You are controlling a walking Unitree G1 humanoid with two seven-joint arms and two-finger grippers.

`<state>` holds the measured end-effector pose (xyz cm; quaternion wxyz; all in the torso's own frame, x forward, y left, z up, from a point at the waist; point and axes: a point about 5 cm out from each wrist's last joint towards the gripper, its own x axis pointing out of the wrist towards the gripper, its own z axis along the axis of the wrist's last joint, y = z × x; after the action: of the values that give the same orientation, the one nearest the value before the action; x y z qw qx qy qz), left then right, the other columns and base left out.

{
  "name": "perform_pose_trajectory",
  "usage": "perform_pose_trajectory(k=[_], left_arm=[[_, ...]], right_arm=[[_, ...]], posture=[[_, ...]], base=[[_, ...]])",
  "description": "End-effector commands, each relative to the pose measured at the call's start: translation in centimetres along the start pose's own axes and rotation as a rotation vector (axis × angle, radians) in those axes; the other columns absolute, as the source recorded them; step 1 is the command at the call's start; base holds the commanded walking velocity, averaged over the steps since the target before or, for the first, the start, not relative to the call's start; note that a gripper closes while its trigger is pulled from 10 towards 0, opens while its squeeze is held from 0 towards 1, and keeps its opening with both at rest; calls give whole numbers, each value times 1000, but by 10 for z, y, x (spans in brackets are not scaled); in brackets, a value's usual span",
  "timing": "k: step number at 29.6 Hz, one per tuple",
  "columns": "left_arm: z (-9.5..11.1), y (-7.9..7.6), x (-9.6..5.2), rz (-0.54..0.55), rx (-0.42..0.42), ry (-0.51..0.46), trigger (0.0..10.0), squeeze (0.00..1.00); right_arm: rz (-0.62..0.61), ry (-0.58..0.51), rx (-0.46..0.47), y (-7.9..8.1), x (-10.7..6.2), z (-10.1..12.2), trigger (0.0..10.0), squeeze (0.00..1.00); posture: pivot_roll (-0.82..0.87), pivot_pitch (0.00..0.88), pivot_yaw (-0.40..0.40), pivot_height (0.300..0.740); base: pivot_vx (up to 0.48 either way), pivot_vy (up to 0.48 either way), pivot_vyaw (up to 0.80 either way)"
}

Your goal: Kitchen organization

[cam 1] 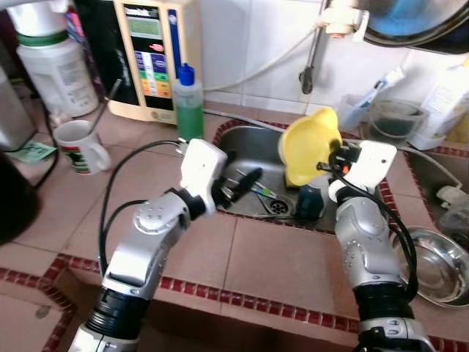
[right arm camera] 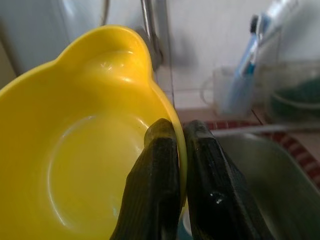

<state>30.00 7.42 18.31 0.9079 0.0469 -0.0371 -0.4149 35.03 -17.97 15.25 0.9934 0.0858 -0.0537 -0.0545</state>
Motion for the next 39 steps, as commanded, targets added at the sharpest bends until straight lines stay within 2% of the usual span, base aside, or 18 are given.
perform_pose_trajectory(k=[1, 3, 5, 7, 11, 15, 24, 26, 39], left_arm=[[1, -8, -1, -50, 33, 16, 10000, 0], [-1, -17, -3, -118, 63, 36, 10000, 0], [-1, -19, -4, -132, 71, 39, 10000, 0], [-4, -29, -7, -199, 111, 70, 10000, 0], [-5, -30, -7, -200, 105, 71, 10000, 0], [-4, -33, -7, -209, 104, 74, 10000, 0], [-2, -36, -9, -220, 108, 81, 10000, 0], [-2, -36, -9, -219, 107, 82, 10000, 0], [-1, -34, -7, -211, 106, 82, 10000, 0]], right_arm=[[-49, 12, 14, -9, 6, 5, 10000, 0], [-90, 40, 10, -18, 9, 4, 10000, 0], [-99, 48, 8, -20, 10, 3, 10000, 0], [-117, 85, 56, -27, 14, 2, 10000, 0], [-125, 90, 54, -30, 15, 2, 10000, 0], [-144, 137, 110, -35, 17, -3, 10000, 0], [-112, 230, 174, -31, 19, -17, 10000, 0], [-113, 235, 190, -31, 19, -18, 10000, 1000], [-80, 210, 218, -29, 20, -14, 10000, 1000]], posture=[[49, 0, -24, 740], [50, 0, -23, 740], [50, 0, -23, 740], [50, 0, -18, 740], [50, 0, -16, 740], [50, 0, -13, 740], [55, 0, -11, 740], [56, 0, -11, 740], [48, 0, -10, 740]], base=[[0, 0, 0], [0, 0, 0], [0, 0, 0], [0, 0, 0], [0, 0, 0], [0, 0, 0], [0, 0, 0], [0, 0, 0], [0, 0, 0]])
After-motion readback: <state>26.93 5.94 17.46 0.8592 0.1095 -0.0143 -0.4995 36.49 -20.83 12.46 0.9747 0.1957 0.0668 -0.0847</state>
